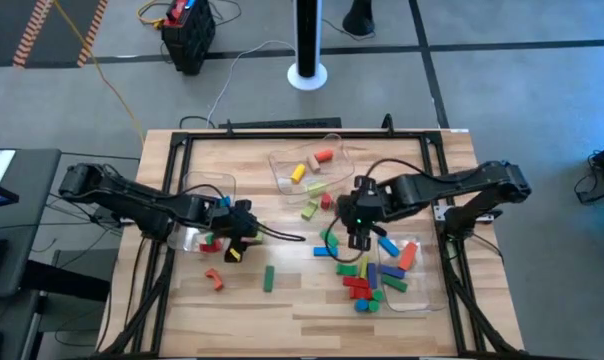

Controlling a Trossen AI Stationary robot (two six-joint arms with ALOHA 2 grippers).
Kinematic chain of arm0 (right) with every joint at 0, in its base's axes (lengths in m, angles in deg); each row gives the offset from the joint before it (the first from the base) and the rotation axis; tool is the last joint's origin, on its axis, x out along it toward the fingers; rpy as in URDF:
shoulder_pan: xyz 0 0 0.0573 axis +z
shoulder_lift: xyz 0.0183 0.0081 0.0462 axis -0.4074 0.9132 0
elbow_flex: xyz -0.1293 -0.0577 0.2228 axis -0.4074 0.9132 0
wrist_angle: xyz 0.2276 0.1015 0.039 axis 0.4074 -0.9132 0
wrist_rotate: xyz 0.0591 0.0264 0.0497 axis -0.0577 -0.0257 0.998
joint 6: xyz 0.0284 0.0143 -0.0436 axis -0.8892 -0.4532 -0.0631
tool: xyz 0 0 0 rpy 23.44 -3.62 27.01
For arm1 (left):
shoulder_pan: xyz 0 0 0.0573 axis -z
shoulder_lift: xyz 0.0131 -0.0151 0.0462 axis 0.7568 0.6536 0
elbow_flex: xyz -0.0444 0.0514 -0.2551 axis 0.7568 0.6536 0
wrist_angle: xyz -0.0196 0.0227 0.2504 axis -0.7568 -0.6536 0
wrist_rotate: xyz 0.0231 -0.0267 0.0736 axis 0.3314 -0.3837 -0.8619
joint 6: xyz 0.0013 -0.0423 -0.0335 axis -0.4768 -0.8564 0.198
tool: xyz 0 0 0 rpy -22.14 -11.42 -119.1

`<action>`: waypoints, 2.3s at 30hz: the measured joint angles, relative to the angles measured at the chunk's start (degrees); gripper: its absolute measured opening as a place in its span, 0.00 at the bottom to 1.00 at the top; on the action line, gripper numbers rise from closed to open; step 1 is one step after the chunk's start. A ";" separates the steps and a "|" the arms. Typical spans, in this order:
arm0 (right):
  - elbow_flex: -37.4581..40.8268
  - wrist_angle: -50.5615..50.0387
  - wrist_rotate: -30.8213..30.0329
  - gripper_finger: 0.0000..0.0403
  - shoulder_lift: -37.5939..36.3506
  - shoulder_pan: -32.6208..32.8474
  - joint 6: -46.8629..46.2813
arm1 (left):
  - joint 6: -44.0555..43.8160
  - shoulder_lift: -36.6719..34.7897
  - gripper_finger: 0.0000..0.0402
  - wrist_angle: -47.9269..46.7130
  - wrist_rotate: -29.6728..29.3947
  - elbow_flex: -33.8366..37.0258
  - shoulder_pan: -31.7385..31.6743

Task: Sort blocks by size
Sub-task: Put the light green arch block into the left transparent bin

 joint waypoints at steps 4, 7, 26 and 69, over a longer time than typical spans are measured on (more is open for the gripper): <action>0.00 -0.33 -1.96 0.57 -0.33 2.42 -1.31 | 0.49 1.49 0.45 0.12 0.10 0.00 -0.02; 0.00 -0.34 -2.68 0.57 -0.19 4.00 -1.31 | 0.71 5.02 0.44 0.30 0.12 -0.07 -0.02; 0.00 -0.23 -8.73 0.56 -0.05 9.83 -4.88 | 3.18 17.20 0.31 1.32 -4.77 -3.96 0.11; 16.37 30.80 -46.58 0.56 0.02 21.67 19.72 | 4.91 -2.31 0.11 44.85 10.87 -3.61 -1.36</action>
